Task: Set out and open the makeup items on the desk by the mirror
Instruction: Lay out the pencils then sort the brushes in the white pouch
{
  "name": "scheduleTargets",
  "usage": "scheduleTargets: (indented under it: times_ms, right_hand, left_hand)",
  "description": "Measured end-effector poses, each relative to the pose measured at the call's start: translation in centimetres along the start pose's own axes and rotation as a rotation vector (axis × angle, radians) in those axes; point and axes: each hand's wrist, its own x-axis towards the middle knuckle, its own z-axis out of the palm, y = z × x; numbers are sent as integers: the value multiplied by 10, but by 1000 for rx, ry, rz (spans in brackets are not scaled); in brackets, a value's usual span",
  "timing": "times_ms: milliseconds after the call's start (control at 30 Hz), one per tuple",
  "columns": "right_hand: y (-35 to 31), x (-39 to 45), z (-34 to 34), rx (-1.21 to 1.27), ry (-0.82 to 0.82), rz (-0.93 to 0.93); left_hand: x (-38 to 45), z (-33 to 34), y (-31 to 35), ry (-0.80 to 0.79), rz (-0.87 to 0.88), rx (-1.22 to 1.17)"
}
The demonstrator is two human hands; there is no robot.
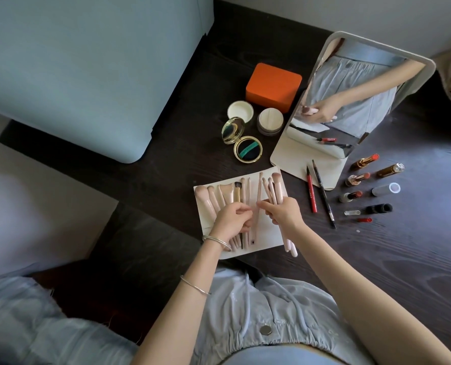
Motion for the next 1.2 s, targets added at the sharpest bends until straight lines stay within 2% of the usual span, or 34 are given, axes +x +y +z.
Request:
scheduleTargets:
  times_ms: [233, 667, 767, 867, 1000, 1100, 1200]
  right_hand:
    - [10, 4, 9, -95, 70, 6]
    - [10, 5, 11, -69, 62, 3]
    - [2, -3, 8, 177, -4, -20]
    - [-17, -15, 2, 536, -188, -20]
    - [-26, -22, -5, 600, -324, -70]
    - [-21, -22, -7, 653, -356, -59]
    - [-14, -20, -9, 592, -336, -55]
  left_hand:
    - [3, -5, -4, -19, -17, 34]
    - [4, -4, -5, -34, -19, 40]
    - [2, -6, -2, -51, -11, 30]
    - [-1, -6, 6, -155, 10, -45]
    - [-5, -3, 12, -237, 10, -160]
    - [-5, -1, 10, -251, 29, -145]
    - [-7, 0, 11, -279, 33, -114]
